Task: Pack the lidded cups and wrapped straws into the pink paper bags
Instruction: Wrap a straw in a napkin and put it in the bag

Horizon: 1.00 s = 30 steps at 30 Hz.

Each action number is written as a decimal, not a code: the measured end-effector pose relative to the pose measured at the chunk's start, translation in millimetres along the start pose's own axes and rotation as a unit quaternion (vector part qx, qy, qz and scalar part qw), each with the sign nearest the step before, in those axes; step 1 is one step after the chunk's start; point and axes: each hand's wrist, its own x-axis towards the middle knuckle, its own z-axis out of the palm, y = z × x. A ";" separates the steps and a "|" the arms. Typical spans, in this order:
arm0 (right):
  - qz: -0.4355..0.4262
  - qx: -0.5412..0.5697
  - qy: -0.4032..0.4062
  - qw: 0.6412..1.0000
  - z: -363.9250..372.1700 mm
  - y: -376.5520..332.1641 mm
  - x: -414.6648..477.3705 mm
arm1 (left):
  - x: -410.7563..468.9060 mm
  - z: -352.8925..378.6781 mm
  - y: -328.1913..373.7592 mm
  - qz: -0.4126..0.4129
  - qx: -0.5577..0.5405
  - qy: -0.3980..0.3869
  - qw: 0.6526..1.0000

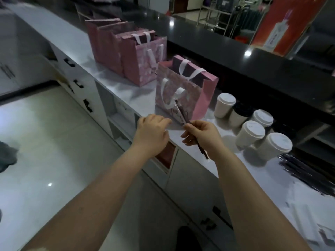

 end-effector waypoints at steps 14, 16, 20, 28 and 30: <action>-0.153 -0.005 0.048 0.987 14.3 -108.7 139.4 | 157.2 -29.6 -82.4 0.081 0.101 0.014 0.991; -0.173 0.006 0.067 0.983 11.4 -122.4 169.8 | 189.8 -29.0 -88.8 0.091 0.113 0.016 0.989; -0.187 0.026 0.113 0.976 2.3 -141.0 226.1 | 251.2 -26.5 -101.2 0.114 0.098 0.014 0.989; -0.143 0.008 0.145 0.979 -16.7 -131.4 270.7 | 349.1 8.6 -121.8 0.156 -0.091 -0.091 0.979; -0.138 0.001 0.169 0.976 -20.3 -126.7 270.7 | 368.6 24.6 -121.3 0.187 -0.095 -0.139 0.968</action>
